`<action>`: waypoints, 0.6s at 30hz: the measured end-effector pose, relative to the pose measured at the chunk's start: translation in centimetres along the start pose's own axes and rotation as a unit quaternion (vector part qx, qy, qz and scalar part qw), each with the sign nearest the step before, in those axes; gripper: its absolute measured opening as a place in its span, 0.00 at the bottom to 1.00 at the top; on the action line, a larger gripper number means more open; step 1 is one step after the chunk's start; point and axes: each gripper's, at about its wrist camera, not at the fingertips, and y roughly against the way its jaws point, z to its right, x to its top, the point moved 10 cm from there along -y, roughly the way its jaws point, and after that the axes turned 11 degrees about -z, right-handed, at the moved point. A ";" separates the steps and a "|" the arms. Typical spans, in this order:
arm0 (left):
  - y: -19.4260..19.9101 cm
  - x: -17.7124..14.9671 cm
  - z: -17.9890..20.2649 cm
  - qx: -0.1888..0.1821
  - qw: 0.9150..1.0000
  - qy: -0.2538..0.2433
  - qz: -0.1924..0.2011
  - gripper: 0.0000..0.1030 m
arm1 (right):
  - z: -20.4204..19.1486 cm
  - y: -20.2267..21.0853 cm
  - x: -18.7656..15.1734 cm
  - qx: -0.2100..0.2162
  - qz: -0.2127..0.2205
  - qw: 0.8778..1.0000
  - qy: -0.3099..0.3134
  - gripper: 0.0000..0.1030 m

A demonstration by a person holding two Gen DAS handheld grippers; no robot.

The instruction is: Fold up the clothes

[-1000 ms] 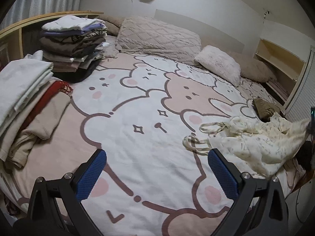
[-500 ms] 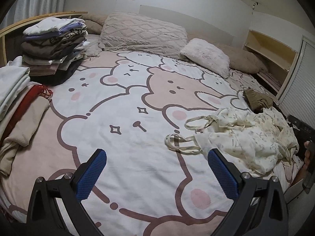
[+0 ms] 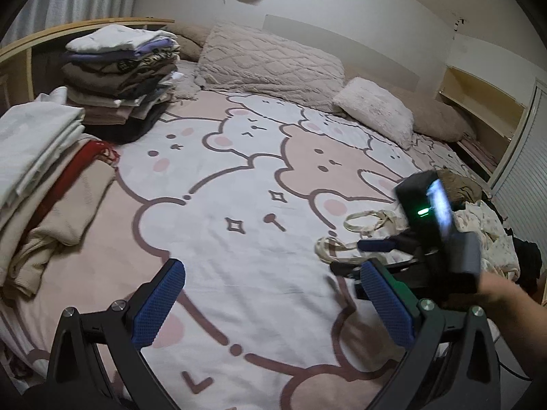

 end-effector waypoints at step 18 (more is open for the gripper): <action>5.2 1.9 -2.8 -0.009 0.998 0.030 0.062 1.00 | -8.1 18.5 13.0 0.089 0.135 0.985 0.060 0.01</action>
